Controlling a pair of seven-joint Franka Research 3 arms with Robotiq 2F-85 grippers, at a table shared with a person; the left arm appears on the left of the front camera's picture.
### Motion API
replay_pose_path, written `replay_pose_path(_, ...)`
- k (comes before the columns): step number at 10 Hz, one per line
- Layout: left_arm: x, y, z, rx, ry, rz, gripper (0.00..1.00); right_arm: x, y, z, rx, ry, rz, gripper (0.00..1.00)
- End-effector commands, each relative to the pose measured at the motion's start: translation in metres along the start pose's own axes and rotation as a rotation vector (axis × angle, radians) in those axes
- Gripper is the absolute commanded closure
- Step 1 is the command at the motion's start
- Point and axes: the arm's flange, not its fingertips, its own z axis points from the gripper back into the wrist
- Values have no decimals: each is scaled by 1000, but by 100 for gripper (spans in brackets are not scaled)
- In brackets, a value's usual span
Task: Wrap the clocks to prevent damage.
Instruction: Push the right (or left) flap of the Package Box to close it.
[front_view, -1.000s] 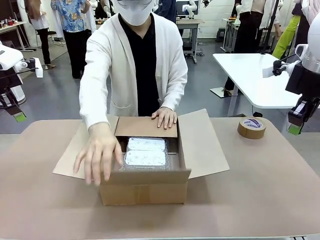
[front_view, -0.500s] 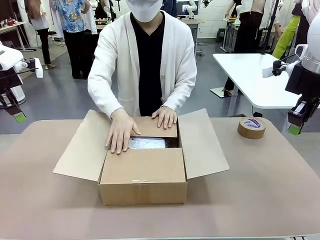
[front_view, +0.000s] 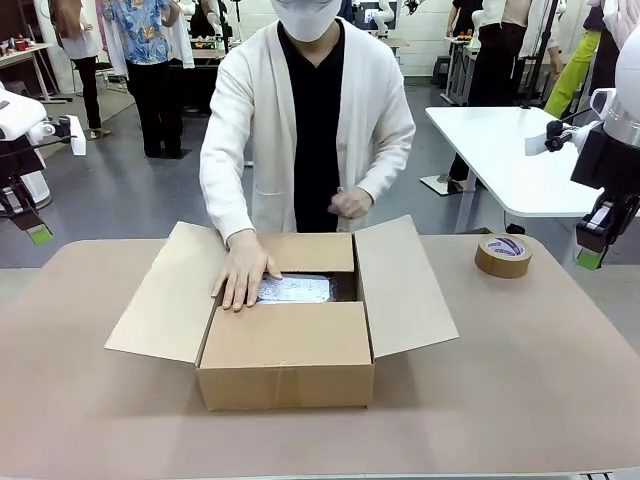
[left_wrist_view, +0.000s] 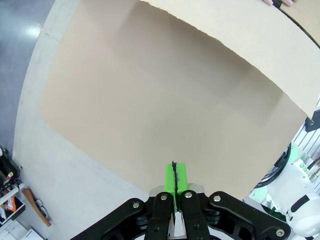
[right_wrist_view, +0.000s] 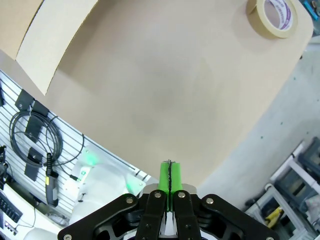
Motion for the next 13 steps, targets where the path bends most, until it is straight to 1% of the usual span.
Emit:
replay_pose_path(1, 1, 0, 1, -2, -9, 20, 100, 0, 1, -3, -1, -16, -3, 99)
replay_pose_path(7, 1, 0, 1, -2, -9, 20, 100, 0, 1, -3, -1, -16, -3, 99)
replay_pose_path(8, 1, 0, 1, -2, -9, 20, 100, 0, 0, 0, 0, 0, 0, 99)
replay_pose_path(9, 1, 0, 1, -2, -9, 20, 100, 15, 1, -14, 40, -48, 237, 99)
replay_pose_path(10, 1, 0, 1, -2, -9, 20, 100, 36, -3, -27, -30, -62, 396, 99)
replay_pose_path(11, 1, 0, 1, -2, -9, 20, 100, 52, -1, -39, -8, -106, 541, 99)
replay_pose_path(13, 1, 0, 1, -2, -9, 20, 100, 66, 3, -63, 52, -117, 809, 99)
